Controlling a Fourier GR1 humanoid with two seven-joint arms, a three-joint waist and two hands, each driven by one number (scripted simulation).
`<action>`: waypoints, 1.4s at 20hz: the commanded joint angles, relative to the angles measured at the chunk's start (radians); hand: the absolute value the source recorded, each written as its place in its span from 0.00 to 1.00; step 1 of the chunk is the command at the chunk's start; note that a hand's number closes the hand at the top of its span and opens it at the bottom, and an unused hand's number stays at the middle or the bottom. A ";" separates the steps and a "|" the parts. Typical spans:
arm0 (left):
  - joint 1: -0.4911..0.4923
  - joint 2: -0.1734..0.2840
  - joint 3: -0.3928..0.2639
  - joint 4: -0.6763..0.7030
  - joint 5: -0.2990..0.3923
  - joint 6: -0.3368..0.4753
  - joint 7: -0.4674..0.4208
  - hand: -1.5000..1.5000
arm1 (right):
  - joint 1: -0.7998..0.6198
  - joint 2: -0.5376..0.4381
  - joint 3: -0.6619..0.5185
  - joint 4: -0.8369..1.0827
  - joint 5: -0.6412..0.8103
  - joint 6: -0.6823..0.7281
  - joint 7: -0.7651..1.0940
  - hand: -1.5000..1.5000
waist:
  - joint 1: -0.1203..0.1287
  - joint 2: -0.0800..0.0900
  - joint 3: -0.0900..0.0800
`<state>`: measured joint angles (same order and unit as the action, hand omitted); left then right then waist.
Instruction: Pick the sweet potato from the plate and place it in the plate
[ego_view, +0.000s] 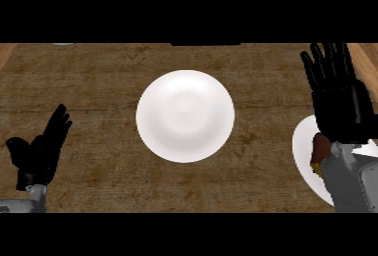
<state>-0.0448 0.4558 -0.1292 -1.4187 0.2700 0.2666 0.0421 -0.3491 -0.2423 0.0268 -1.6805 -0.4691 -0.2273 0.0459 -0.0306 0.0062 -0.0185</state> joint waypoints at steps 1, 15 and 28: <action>-0.014 0.015 0.024 0.030 -0.021 -0.034 -0.044 0.50 | 0.047 -0.037 -0.083 -0.020 0.005 -0.040 0.017 0.00 | 0.023 -0.007 0.018; 0.152 0.100 -0.023 -0.059 -0.170 -0.006 -0.196 0.50 | 0.348 0.081 -0.154 -0.147 0.557 -0.807 -0.152 0.00 | 0.019 -0.017 0.016; 0.115 0.072 -0.023 -0.051 -0.209 -0.005 -0.175 0.50 | 0.695 -0.124 0.048 -0.336 0.918 -0.484 0.507 0.00 | 0.028 -0.003 0.011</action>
<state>0.0754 0.5330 -0.1435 -1.4531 0.0755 0.2534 -0.1449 0.2804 -0.2875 0.0673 -1.9856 0.3802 -0.8233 0.3633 -0.0063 0.0009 -0.0060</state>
